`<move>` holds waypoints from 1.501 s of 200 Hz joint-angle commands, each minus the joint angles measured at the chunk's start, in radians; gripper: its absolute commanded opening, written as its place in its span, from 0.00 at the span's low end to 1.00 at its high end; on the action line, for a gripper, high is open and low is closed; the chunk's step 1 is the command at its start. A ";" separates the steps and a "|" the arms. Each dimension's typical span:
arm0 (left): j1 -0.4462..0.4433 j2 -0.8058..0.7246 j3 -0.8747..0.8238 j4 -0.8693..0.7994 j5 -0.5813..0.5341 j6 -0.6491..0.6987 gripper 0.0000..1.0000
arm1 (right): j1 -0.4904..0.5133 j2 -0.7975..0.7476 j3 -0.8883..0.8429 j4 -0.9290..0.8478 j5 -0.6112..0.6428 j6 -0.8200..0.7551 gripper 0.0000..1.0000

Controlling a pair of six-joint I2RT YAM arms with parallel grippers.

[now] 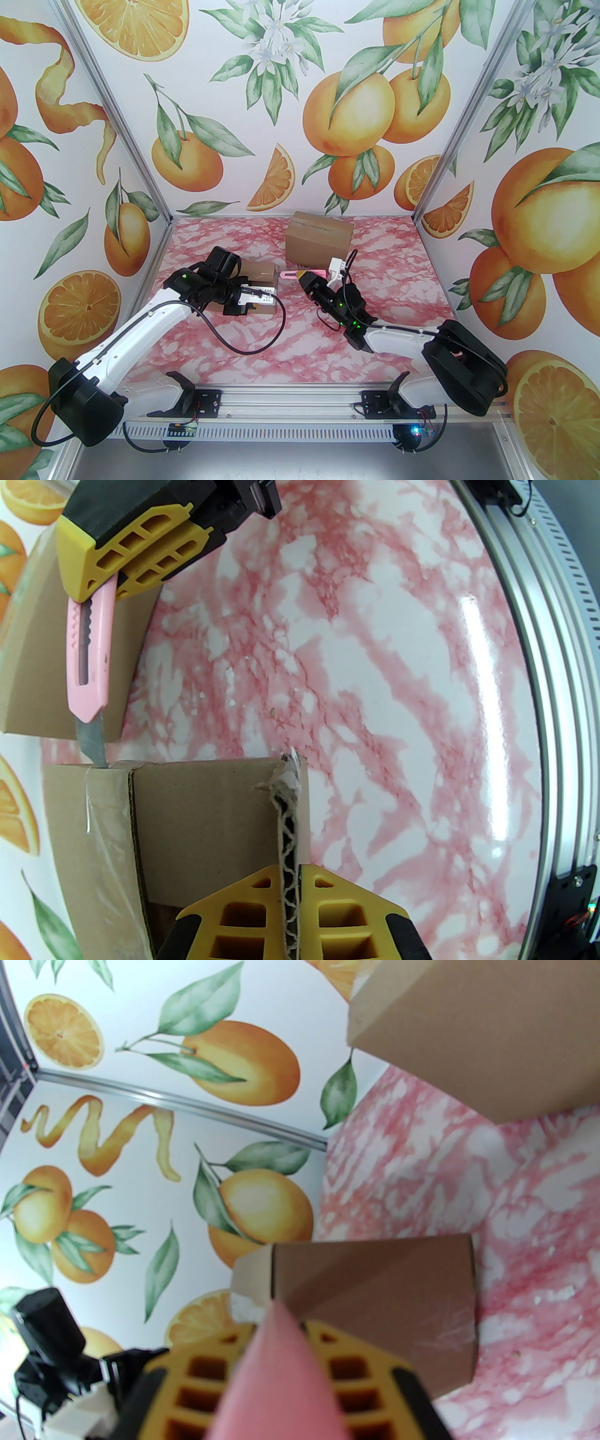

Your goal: Unpack the express box

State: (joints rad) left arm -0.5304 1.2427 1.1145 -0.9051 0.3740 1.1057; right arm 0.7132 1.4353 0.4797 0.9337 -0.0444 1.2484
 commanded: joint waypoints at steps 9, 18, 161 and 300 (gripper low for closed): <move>-0.002 -0.008 -0.002 0.078 0.031 0.019 0.00 | 0.024 0.015 0.031 -0.033 -0.044 -0.010 0.00; -0.002 -0.008 -0.005 0.087 0.023 0.025 0.00 | 0.028 0.013 0.035 -0.048 -0.045 -0.014 0.00; -0.002 -0.027 -0.033 0.100 0.028 0.022 0.00 | 0.007 -0.053 -0.012 -0.056 0.012 -0.002 0.00; -0.034 -0.020 -0.035 0.057 0.070 0.002 0.00 | -0.046 0.068 0.021 0.227 -0.002 0.006 0.00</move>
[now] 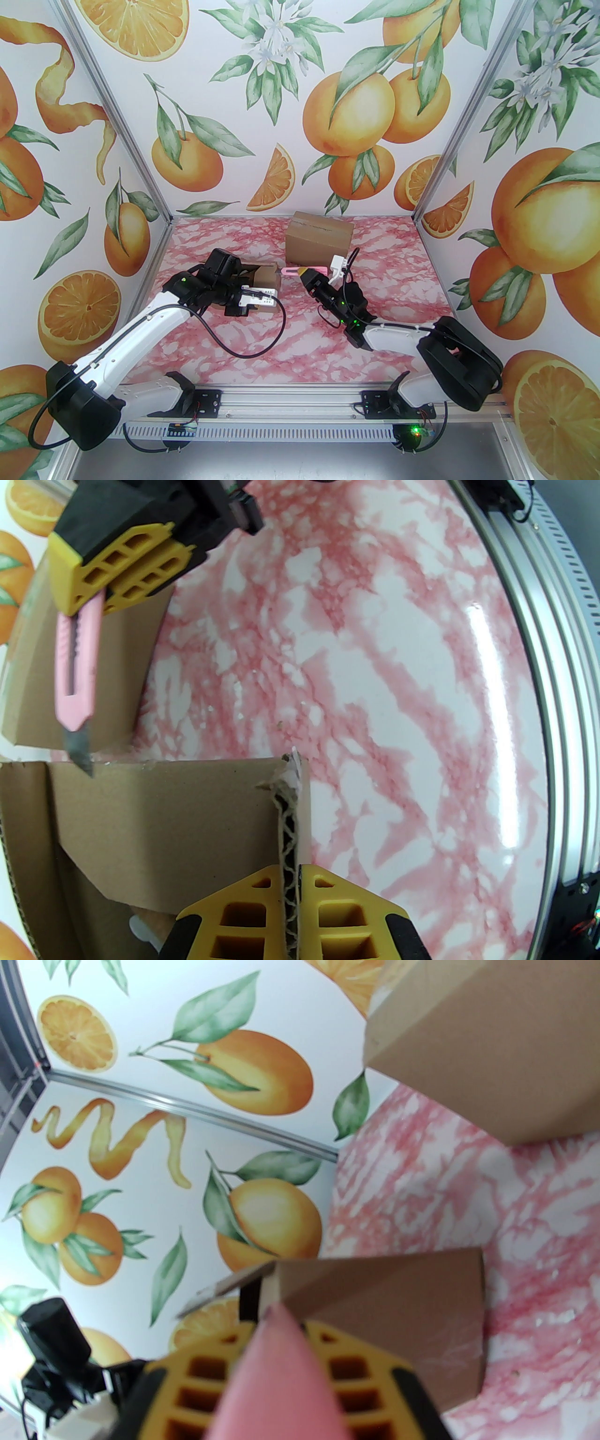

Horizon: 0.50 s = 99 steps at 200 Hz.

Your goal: Unpack the express box

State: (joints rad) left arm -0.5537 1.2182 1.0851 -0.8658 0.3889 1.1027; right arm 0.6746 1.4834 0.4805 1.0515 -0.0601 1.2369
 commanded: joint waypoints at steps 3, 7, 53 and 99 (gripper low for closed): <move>-0.011 0.004 -0.005 0.021 0.053 0.004 0.00 | -0.008 0.020 0.019 0.114 0.015 0.018 0.00; -0.011 0.005 -0.004 0.025 0.050 0.003 0.00 | -0.009 0.019 0.016 0.118 0.018 0.018 0.00; -0.010 0.052 0.037 0.034 -0.007 -0.025 0.00 | -0.057 -0.081 -0.024 -0.027 0.034 0.010 0.00; -0.006 0.158 0.140 0.027 -0.052 -0.055 0.00 | -0.164 -0.352 -0.100 -0.408 0.057 -0.042 0.00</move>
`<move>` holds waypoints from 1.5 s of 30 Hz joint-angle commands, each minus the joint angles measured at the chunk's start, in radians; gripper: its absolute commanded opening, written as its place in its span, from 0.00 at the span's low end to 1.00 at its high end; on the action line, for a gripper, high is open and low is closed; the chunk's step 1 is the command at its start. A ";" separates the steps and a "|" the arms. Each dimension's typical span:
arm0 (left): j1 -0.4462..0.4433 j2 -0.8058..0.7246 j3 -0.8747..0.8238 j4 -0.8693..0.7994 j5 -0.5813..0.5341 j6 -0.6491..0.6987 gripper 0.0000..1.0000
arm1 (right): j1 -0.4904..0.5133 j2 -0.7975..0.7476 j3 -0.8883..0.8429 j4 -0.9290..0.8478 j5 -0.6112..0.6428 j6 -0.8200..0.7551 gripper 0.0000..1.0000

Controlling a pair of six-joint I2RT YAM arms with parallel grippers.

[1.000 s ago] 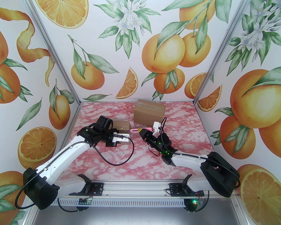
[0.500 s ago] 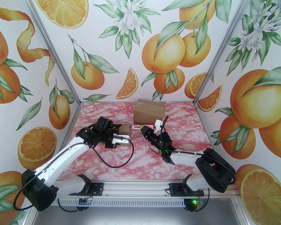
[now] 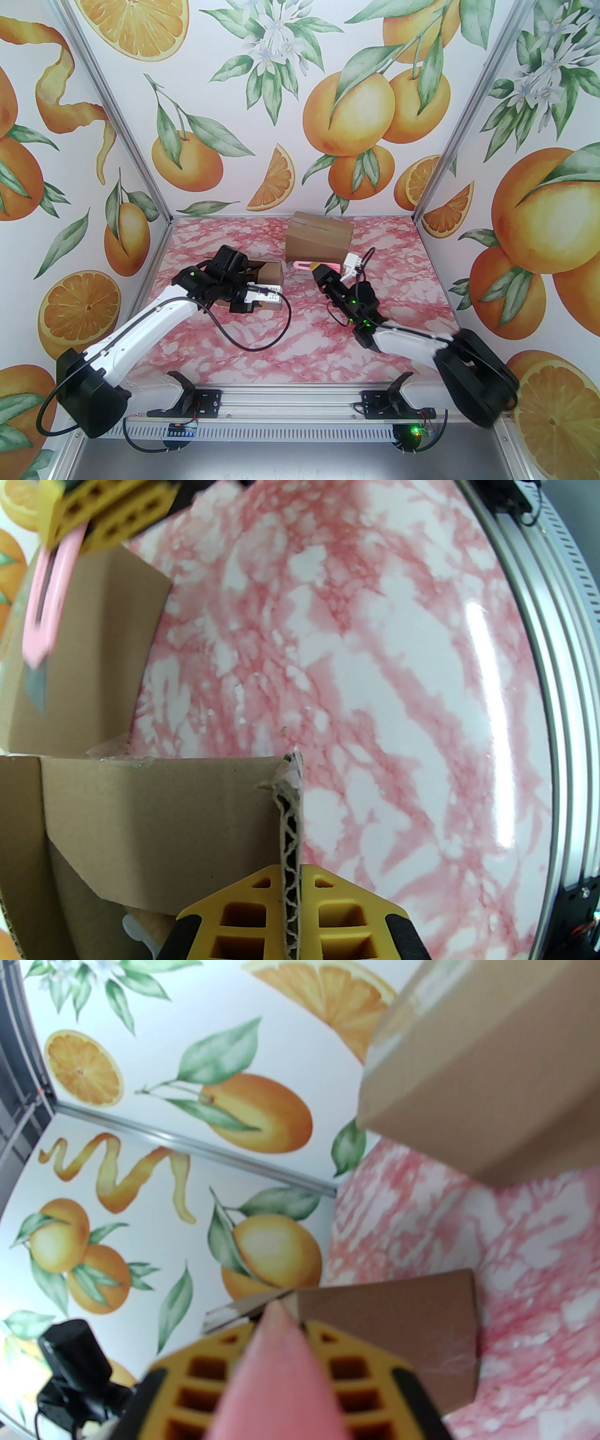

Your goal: Unpack the express box

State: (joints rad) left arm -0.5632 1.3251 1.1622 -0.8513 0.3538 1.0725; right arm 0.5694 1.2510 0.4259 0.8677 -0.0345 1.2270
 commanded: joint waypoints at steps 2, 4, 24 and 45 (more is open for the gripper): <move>0.003 0.069 0.081 0.014 -0.015 -0.039 0.00 | -0.091 -0.161 -0.064 -0.290 0.019 -0.026 0.00; 0.003 0.098 0.107 0.014 -0.007 -0.053 0.00 | -0.151 -0.210 -0.106 -0.355 -0.012 -0.019 0.00; -0.010 0.200 0.228 -0.042 -0.036 -0.128 0.00 | -0.365 0.174 -0.177 -0.236 -0.210 0.204 0.06; -0.023 0.310 0.496 -0.052 -0.208 -0.393 0.82 | -0.340 -0.277 0.070 -1.044 0.048 -0.175 1.00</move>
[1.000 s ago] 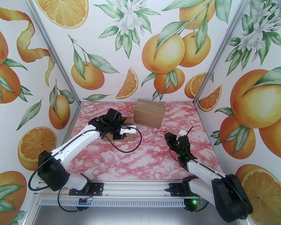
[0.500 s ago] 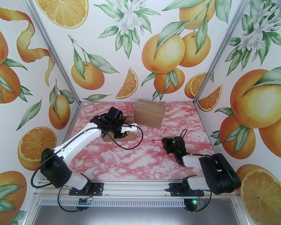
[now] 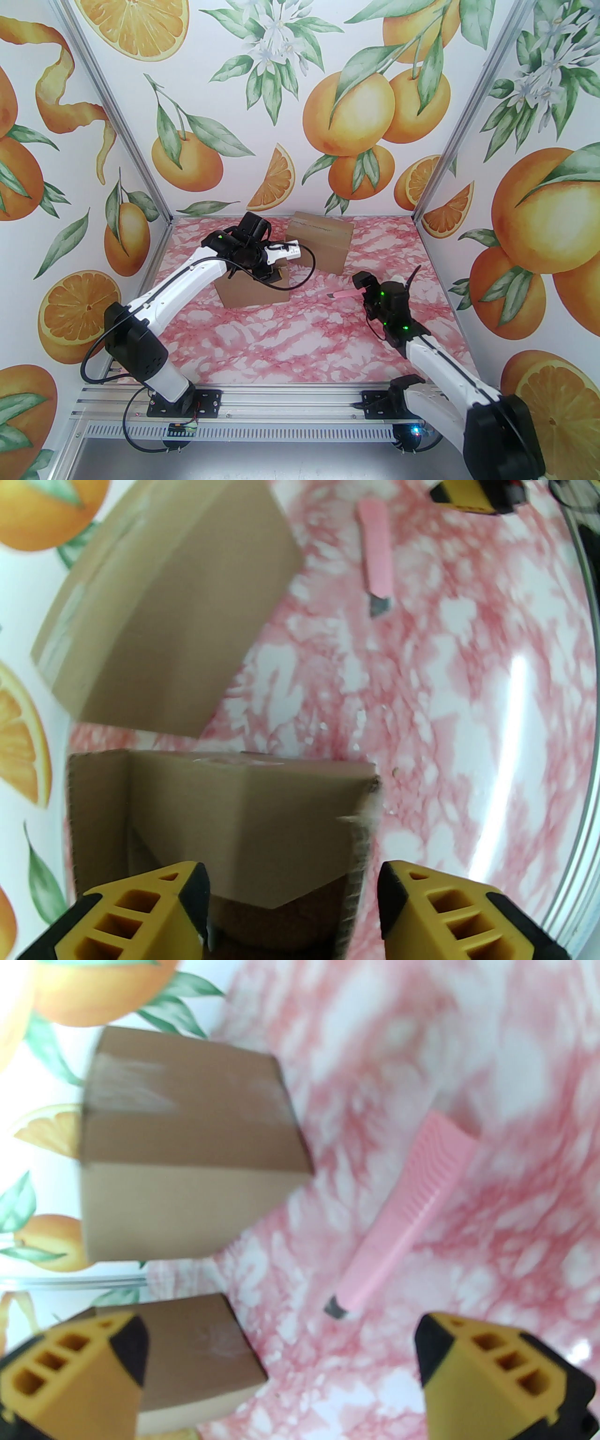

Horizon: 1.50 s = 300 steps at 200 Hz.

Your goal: Unpack the express box

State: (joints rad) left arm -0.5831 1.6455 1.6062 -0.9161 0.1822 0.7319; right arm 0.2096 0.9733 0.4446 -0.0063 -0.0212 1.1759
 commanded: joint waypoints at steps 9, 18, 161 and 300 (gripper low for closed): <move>0.007 -0.032 0.075 0.023 -0.049 -0.053 0.89 | 0.074 0.021 0.095 -0.175 0.035 -0.160 1.00; 0.022 -0.044 0.092 0.021 -0.047 -0.054 0.92 | 0.116 0.045 0.130 -0.179 0.038 -0.182 1.00; 0.355 0.046 0.095 -0.101 0.131 -0.028 0.83 | 0.576 0.573 0.551 -0.072 -0.052 -0.421 0.88; 0.384 0.189 0.272 -0.271 0.198 -0.234 0.21 | 0.398 0.471 0.701 -0.221 0.061 -0.550 0.89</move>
State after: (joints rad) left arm -0.1974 1.8469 1.8523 -1.1267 0.3435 0.5571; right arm 0.6113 1.4982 1.0744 -0.1841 -0.0120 0.7021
